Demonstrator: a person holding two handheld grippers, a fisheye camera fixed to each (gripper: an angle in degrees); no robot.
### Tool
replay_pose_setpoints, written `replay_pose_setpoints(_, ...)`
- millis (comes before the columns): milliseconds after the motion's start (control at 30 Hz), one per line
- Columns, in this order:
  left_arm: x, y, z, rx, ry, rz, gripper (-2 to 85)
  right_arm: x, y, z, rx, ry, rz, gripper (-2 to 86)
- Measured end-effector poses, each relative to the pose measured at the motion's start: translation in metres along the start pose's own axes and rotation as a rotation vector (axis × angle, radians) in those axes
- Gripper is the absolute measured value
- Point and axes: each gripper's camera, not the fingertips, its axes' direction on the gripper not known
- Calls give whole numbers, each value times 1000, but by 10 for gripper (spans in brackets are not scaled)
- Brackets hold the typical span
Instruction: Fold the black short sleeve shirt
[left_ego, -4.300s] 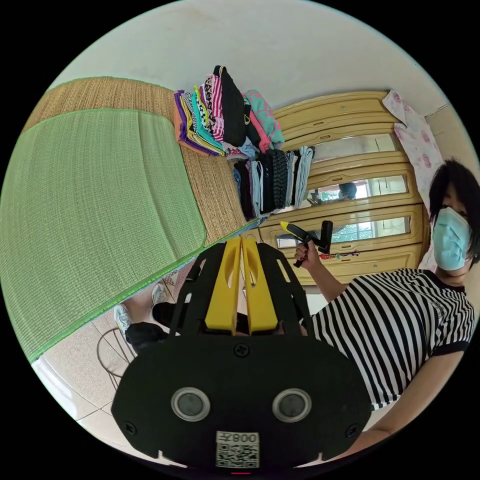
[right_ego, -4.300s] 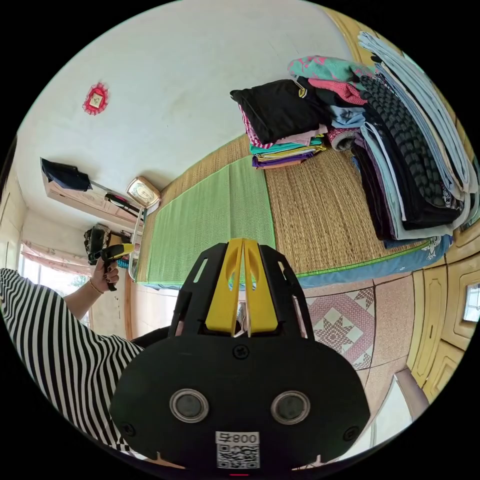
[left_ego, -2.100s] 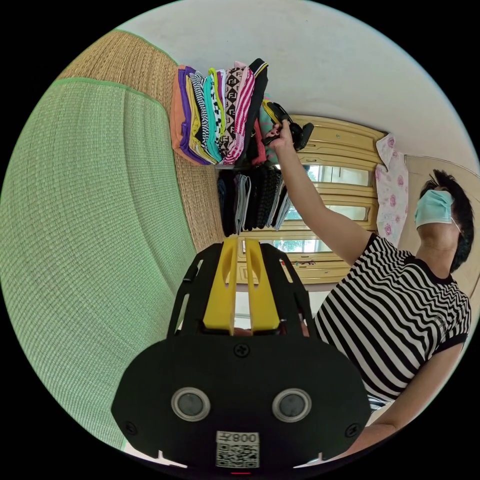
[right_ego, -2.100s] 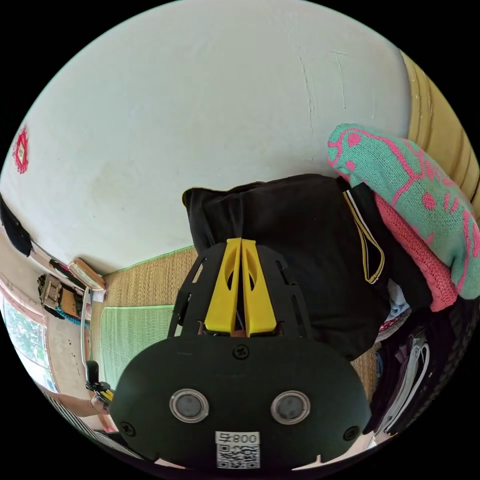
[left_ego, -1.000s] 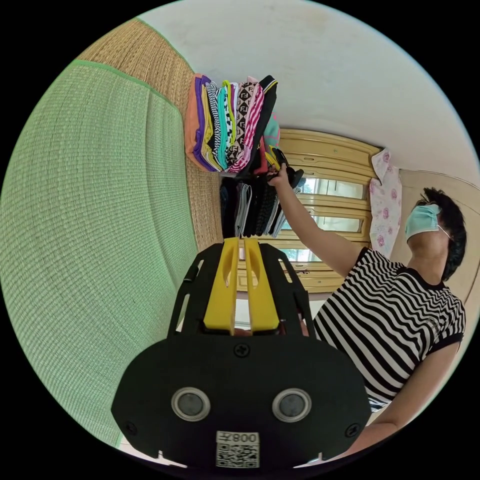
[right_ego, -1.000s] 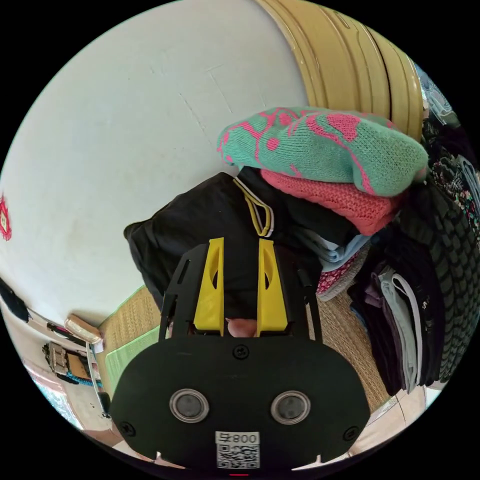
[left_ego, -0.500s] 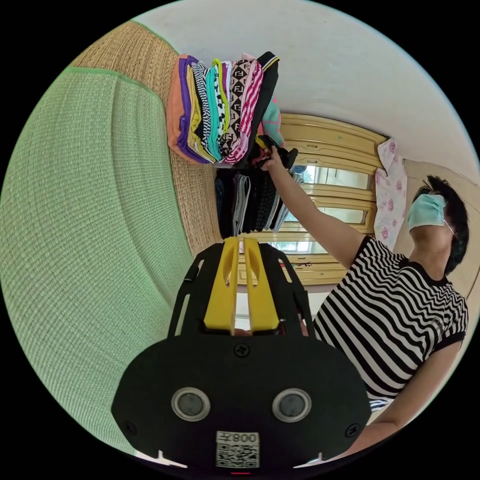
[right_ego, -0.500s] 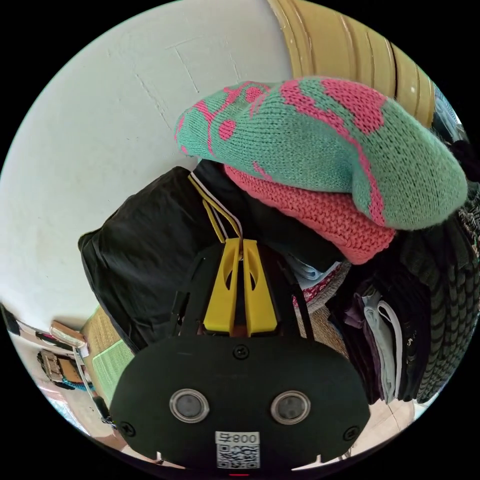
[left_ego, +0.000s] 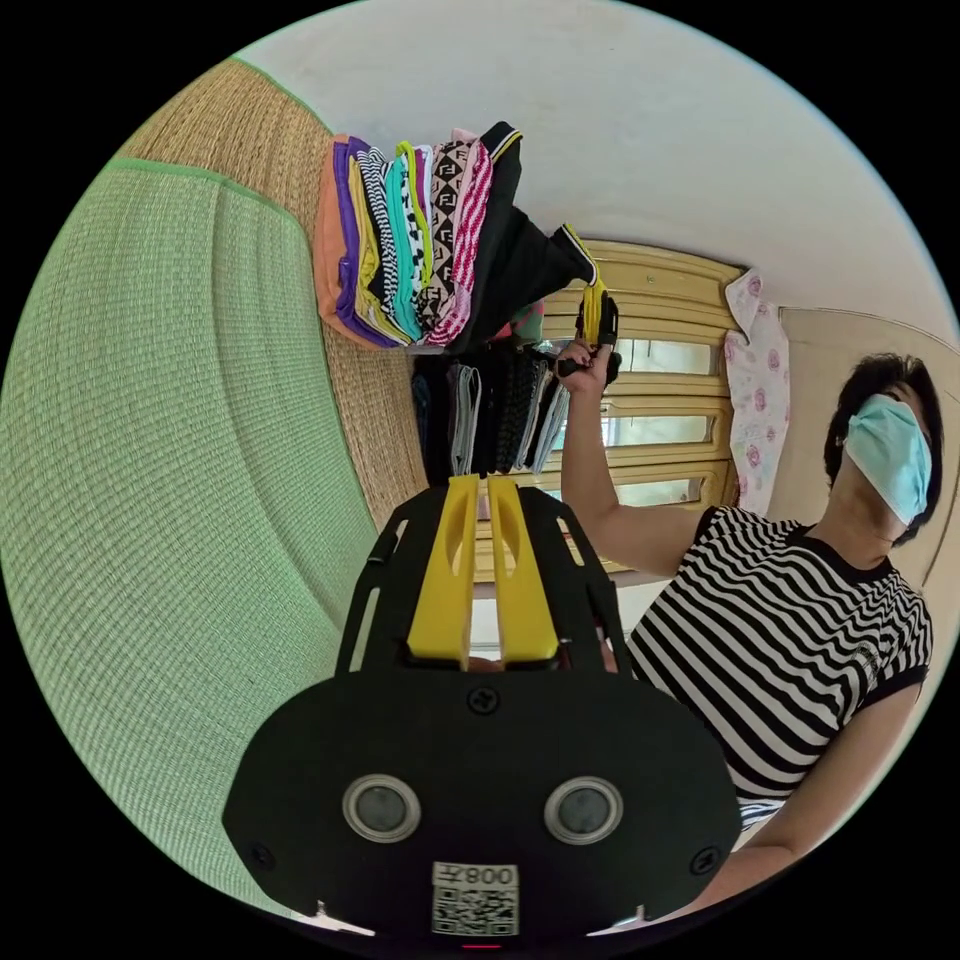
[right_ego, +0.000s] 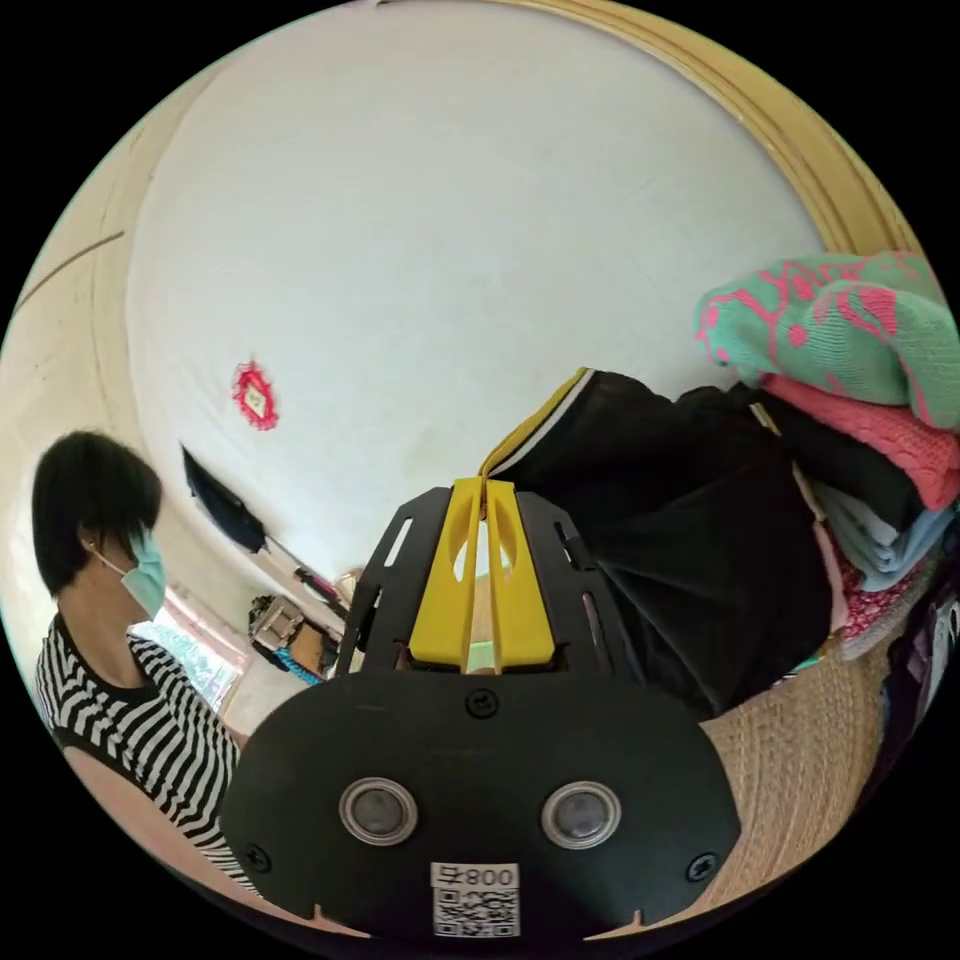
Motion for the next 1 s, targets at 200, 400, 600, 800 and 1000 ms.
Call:
replay_pose_setpoints(200,5,32,-27,48,37,75,19,-101,82,14,-74,-222,-95,2)
replay_pose_setpoints(400,7,83,-65,112,71,128,21,-183,174,16,-144,-279,-165,3)
replay_pose_setpoints(600,6,145,-103,186,87,155,26,-201,279,6,-184,-305,-86,3)
replay_pose_setpoints(800,6,206,-124,223,76,179,33,-211,374,-12,-206,-346,-75,3)
replay_pose_setpoints(1000,-16,255,-123,226,98,179,49,-211,478,-19,-258,-399,-111,3)
